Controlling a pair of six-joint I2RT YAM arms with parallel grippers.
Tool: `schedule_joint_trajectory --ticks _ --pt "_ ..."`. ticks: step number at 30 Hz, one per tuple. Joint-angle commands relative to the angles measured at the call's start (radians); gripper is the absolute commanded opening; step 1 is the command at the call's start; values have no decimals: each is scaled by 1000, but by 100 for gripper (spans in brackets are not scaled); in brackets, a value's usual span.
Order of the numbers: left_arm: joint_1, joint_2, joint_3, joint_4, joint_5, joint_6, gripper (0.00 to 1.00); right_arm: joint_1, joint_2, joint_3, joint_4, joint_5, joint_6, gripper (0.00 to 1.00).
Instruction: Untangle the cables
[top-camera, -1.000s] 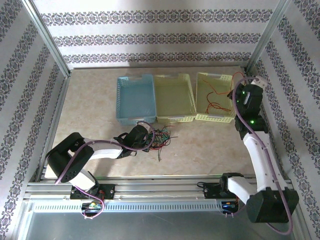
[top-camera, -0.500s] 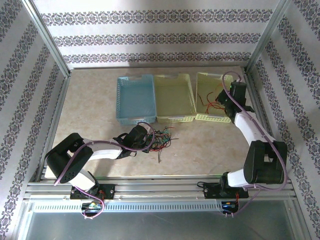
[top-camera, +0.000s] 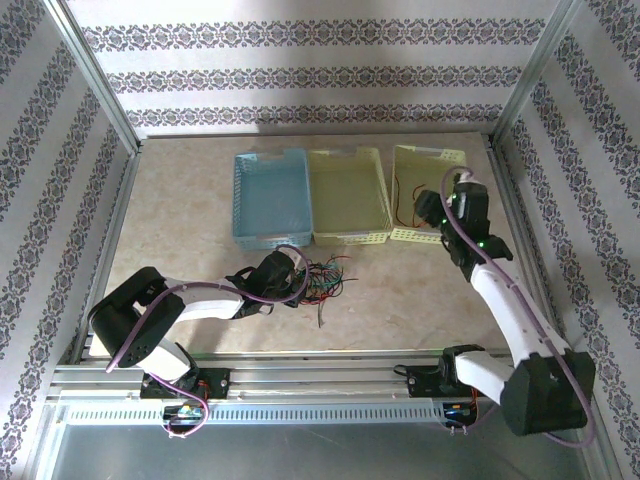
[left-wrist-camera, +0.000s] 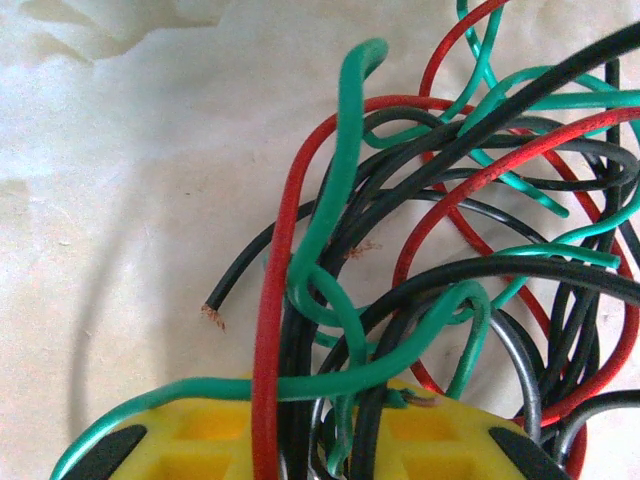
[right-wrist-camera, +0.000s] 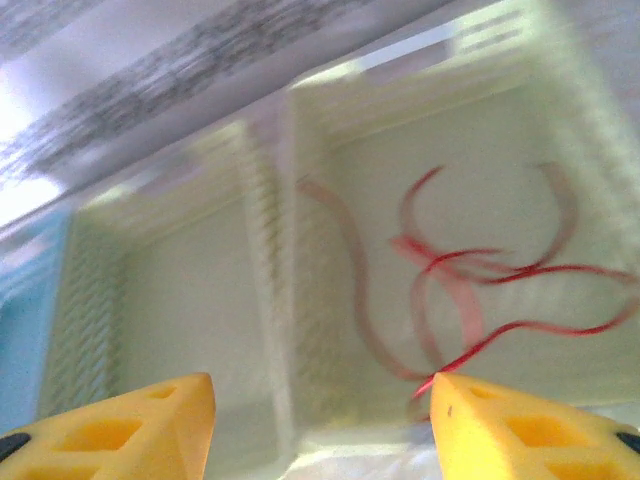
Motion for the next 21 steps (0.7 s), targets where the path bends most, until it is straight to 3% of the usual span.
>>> schedule_joint_trajectory --ticks 1,4,9,21 --pt "-18 7 1 -6 29 27 21 127 -19 -76 -73 -198 -60 59" --pt "-17 21 12 -13 36 30 21 270 14 -117 -68 -280 -64 57" --pt "-18 36 30 -27 42 36 21 400 136 -134 -24 -299 -38 54" --pt "-18 27 31 -43 33 30 21 440 325 -82 -4 -279 -36 51"
